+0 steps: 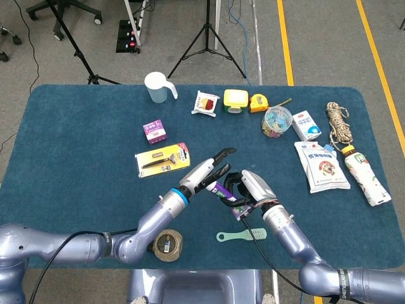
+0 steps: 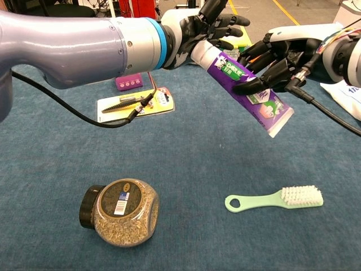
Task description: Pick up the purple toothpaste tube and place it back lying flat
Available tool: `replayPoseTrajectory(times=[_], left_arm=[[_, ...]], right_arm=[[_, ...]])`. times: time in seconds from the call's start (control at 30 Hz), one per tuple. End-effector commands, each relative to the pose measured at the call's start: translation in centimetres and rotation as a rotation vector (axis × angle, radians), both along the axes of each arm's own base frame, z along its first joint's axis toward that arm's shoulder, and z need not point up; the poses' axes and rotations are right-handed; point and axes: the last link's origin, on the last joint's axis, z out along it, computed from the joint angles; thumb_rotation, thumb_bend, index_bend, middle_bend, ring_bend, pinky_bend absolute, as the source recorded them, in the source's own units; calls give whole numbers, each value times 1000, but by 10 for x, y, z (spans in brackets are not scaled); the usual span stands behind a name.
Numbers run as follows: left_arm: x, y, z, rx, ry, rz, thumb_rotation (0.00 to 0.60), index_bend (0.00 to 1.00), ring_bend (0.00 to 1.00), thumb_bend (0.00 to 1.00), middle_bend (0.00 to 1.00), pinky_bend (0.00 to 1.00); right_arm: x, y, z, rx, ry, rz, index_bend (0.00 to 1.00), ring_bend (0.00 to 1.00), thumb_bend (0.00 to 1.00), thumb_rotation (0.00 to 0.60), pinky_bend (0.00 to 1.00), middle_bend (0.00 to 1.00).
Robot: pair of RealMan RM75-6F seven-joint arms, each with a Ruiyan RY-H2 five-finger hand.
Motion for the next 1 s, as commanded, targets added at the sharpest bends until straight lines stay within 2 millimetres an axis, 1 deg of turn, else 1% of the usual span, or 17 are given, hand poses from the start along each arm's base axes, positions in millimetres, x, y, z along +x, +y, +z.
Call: replayPoseTrajectory(times=[0.03, 0.63, 0.83, 1.0], left_arm=[[2, -1, -3, 29, -8, 0, 0, 0, 0, 0, 0, 0], [11, -5, -8, -33, -88, 28, 0, 0, 0, 0, 0, 0], [10, -6, -10, -40, -68, 20, 0, 0, 0, 0, 0, 0], [8, -6, -12, -32, -10, 8, 0, 0, 0, 0, 0, 0]], right_arm=[[0, 0, 0, 5, -10, -15, 768, 934, 1000, 600, 1000, 847], [2, -1, 3, 10, -57, -30, 772, 944, 1000, 600, 1000, 856], [2, -1, 3, 5, -53, -29, 773, 945, 1000, 600, 1000, 857], [3, -1, 3, -10, -25, -22, 775, 948, 1000, 600, 1000, 859]])
